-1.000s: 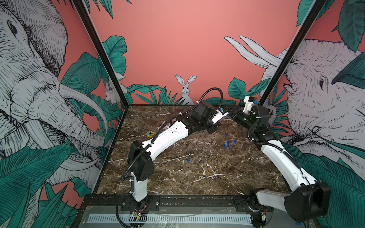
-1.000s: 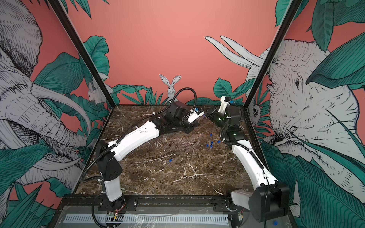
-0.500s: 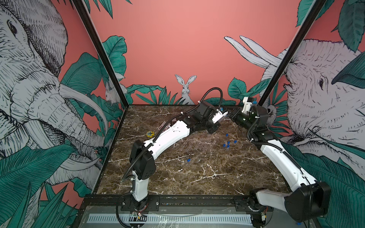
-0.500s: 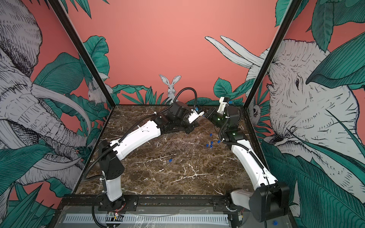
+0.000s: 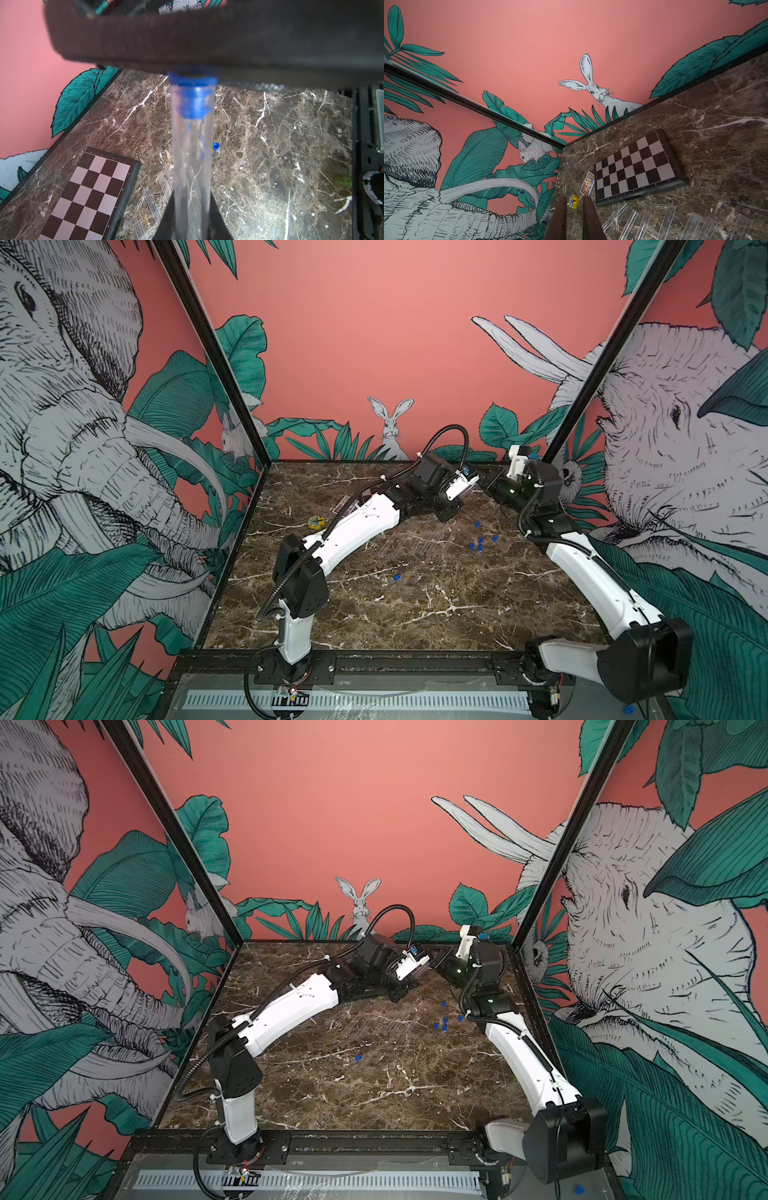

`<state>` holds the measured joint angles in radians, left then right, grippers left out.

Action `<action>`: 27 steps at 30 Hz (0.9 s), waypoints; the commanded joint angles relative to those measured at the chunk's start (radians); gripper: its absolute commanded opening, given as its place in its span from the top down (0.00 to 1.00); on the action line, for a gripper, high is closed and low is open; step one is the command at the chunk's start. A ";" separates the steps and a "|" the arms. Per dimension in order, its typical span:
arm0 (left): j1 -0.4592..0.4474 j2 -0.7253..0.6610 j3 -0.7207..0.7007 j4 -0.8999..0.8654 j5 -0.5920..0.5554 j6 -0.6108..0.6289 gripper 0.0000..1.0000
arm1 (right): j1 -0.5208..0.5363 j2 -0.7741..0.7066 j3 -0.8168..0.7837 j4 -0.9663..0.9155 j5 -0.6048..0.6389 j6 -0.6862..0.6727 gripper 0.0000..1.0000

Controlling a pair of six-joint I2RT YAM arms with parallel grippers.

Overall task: Remove stoppers from test tubes
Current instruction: Pick up the test tube at the center of the board, then open the stopper on the test tube.

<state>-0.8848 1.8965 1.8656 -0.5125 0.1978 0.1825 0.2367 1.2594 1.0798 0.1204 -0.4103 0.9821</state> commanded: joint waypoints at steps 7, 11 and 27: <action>-0.005 -0.002 0.033 -0.010 -0.001 -0.012 1.00 | 0.007 0.013 0.029 0.035 -0.023 0.021 0.79; -0.005 -0.005 0.036 -0.010 -0.003 -0.010 1.00 | 0.009 0.018 0.031 0.030 -0.027 0.021 0.79; -0.005 -0.011 0.021 -0.011 0.000 -0.001 1.00 | 0.009 0.002 0.022 0.046 0.007 0.018 1.00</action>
<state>-0.8848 1.8980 1.8664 -0.5236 0.1951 0.1833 0.2424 1.2774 1.0801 0.1196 -0.4217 0.9848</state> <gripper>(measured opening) 0.165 0.142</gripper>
